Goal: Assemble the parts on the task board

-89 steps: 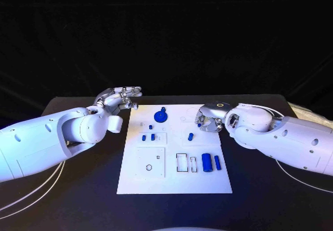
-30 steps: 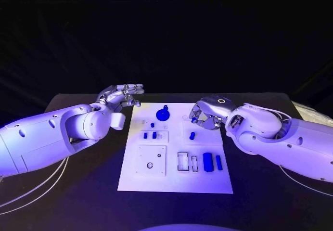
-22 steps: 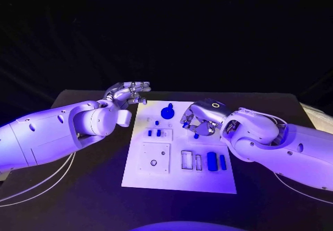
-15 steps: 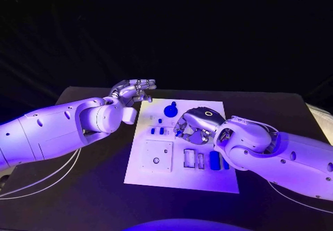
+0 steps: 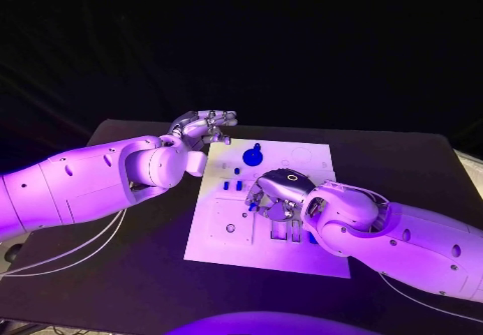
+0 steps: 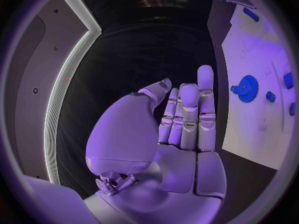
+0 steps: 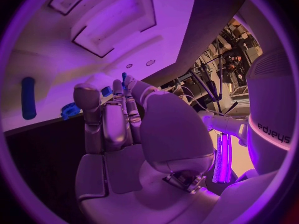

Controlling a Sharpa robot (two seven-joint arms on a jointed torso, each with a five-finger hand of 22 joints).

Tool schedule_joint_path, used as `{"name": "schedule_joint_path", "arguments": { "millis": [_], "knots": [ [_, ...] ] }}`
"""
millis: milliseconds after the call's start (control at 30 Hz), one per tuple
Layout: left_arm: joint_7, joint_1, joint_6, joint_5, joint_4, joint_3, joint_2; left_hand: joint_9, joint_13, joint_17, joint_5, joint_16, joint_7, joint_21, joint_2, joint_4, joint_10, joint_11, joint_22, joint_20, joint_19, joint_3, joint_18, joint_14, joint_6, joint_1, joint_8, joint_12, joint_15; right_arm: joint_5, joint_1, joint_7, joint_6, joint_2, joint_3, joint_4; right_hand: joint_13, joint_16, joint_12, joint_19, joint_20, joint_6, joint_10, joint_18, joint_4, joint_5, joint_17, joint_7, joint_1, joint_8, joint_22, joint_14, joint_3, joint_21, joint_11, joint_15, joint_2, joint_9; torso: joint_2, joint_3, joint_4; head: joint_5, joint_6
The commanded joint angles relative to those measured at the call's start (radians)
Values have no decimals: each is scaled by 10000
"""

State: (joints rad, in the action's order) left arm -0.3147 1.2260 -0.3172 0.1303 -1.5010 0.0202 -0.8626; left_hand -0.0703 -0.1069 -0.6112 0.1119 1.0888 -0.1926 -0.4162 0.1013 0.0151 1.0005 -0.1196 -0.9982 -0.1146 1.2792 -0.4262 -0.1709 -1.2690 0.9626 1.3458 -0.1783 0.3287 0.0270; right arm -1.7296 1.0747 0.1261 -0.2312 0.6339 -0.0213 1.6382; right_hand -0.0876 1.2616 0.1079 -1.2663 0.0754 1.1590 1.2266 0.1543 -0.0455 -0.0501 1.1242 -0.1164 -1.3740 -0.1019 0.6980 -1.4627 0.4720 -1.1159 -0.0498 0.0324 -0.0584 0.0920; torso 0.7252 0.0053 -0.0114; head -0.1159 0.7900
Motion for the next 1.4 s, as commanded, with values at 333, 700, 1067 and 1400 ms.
{"name": "schedule_joint_path", "arguments": {
  "millis": [333, 700, 1067, 1400],
  "knots": [
    [-66, 4, 261, -20, -43, -6, 37, -3, 6, 7, -27, 29, -24, 68, -14, 15, -50, 0, 9, -66, -1, 65, -77, 26, -59, -58, -32, 53, 11, -177, -124, -149, 294, -211, -23, -172, 24, 22, -52, -10, 29, -14, 13, -76, -17, -55, -8, -65, 58, 29, -20, -458, 62, -18, -79, -71, 49, 14, -4, 0, 3, -133, 149],
    [-35, 4, 288, -74, -72, -6, 42, -5, 4, 25, -20, 34, -25, 76, -24, 3, -82, -1, 18, -70, -3, 76, -80, 41, -87, -42, -55, 87, 13, -356, -135, 65, 418, -334, -28, -186, 30, 19, -58, -6, 32, -18, 12, -74, -24, -57, -16, -72, 60, 33, -29, -456, 70, -15, -84, -74, 50, 14, -10, -3, -11, -205, 198],
    [-9, 4, 348, -172, -114, -6, 49, -5, 4, 25, -20, 34, -25, 76, -24, 3, -82, -1, 18, -70, -3, 76, -80, 41, -87, -42, -55, 87, 13, -674, -144, 300, 582, -449, -43, -238, 33, 21, -59, -4, 36, -13, 21, -71, -28, -57, -16, -77, 64, 33, -36, -454, 78, -13, -88, -75, 53, 16, -5, -6, -5, -211, 230],
    [32, 4, 392, -248, -142, -6, 30, -7, 3, 36, -13, 48, -28, 85, -43, -20, -128, -4, 29, -76, -4, 83, -84, 56, -123, -7, -88, 133, 14, -989, -154, 542, 847, -520, -50, -237, 37, 30, -58, -9, 39, -2, 35, -73, -30, -51, -7, -80, 77, 31, -20, -454, 79, -23, -91, -77, 51, 20, -13, 5, -30, -255, 226]
  ]
}}
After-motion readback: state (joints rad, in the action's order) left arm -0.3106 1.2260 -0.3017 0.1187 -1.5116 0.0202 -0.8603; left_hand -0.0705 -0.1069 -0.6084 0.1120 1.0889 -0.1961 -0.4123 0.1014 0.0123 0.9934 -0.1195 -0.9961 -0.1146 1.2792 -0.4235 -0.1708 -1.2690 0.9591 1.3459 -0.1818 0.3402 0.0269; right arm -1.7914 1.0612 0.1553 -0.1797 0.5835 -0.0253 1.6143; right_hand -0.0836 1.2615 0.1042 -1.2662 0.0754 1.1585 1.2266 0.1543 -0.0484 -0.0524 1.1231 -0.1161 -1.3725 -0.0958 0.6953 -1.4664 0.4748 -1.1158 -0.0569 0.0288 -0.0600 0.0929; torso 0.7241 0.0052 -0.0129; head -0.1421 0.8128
